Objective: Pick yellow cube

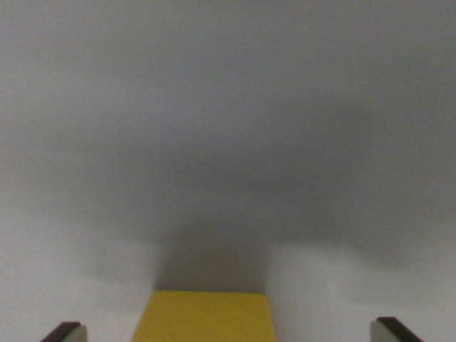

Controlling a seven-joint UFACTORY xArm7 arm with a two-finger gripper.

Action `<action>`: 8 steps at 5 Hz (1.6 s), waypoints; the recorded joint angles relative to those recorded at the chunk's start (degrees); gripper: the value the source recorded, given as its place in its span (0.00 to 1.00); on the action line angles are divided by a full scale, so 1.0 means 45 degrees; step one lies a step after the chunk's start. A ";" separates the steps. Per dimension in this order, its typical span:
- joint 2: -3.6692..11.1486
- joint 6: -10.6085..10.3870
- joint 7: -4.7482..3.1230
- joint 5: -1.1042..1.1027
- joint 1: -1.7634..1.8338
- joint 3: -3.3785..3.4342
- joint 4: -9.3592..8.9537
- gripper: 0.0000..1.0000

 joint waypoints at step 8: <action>0.0122 -0.0730 0.0190 -0.0018 0.0125 0.0092 -0.0641 0.00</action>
